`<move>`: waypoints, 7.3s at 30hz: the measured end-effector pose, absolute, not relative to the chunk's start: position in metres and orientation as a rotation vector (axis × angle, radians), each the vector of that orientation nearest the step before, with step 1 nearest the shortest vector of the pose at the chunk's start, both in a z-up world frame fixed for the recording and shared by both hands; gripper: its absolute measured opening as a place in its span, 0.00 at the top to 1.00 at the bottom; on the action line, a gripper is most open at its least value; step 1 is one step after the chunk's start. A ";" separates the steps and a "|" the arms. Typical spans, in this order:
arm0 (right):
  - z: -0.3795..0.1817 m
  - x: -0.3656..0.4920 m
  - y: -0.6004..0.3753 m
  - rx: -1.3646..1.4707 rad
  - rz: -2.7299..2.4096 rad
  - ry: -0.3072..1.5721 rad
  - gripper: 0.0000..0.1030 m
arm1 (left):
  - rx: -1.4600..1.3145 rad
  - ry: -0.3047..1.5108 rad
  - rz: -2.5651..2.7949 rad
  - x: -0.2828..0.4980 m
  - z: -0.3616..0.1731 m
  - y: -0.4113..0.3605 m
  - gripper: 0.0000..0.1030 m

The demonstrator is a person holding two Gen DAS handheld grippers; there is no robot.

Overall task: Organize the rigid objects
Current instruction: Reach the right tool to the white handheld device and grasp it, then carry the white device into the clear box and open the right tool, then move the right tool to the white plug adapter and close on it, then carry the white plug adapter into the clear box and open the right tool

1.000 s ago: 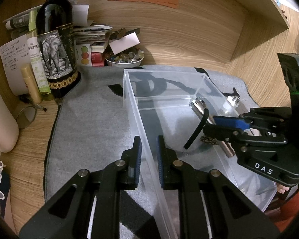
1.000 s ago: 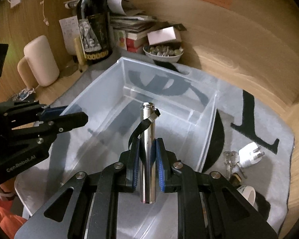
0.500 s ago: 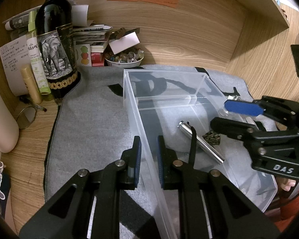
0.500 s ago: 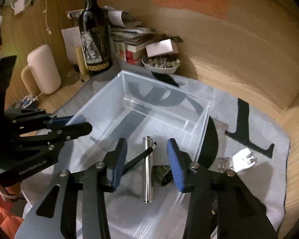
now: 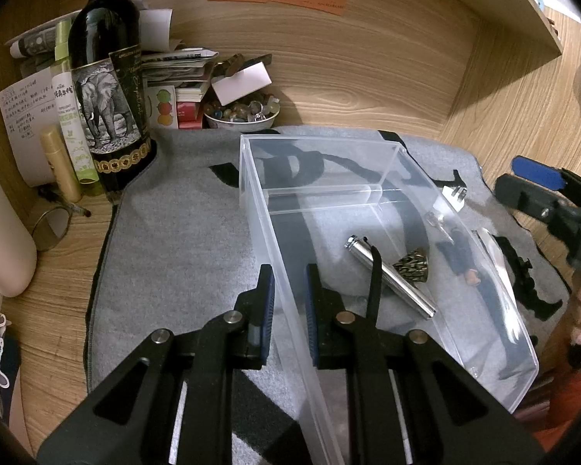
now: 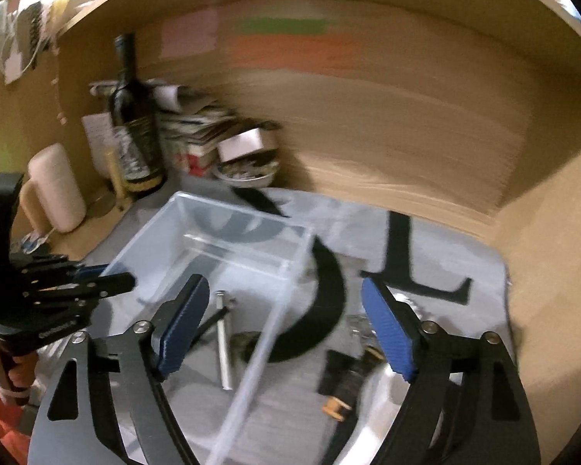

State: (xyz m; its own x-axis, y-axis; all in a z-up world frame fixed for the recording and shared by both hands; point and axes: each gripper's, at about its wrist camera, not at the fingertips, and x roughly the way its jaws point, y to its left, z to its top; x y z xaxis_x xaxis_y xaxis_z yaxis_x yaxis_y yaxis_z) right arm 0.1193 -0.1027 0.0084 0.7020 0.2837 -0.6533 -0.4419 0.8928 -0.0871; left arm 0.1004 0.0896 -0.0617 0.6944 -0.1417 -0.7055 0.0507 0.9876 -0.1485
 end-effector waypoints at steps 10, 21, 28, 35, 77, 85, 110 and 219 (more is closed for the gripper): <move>0.008 0.124 -0.167 -0.153 0.212 0.710 0.22 | -0.122 0.796 -0.107 0.100 -0.062 0.089 0.86; -0.049 0.125 -0.203 -0.087 0.123 0.910 0.22 | -0.118 0.795 -0.107 0.101 -0.062 0.089 0.86; -0.065 0.130 -0.208 -0.052 0.131 0.966 0.27 | -0.119 0.795 -0.108 0.100 -0.063 0.090 0.86; -0.077 0.138 -0.201 -0.034 0.171 1.018 0.49 | -0.117 0.795 -0.108 0.100 -0.062 0.090 0.86; 0.027 0.132 -0.156 -0.150 0.241 0.626 0.65 | -0.120 0.794 -0.106 0.100 -0.062 0.089 0.86; 0.057 0.122 -0.135 -0.138 0.335 0.521 0.65 | -0.124 0.793 -0.107 0.099 -0.062 0.089 0.86; 0.003 0.128 -0.056 -0.271 0.581 0.738 0.65 | -0.132 0.791 -0.110 0.100 -0.061 0.086 0.86; -0.020 0.185 -0.157 -0.197 0.178 0.835 0.63 | -0.130 0.795 -0.112 0.098 -0.064 0.091 0.86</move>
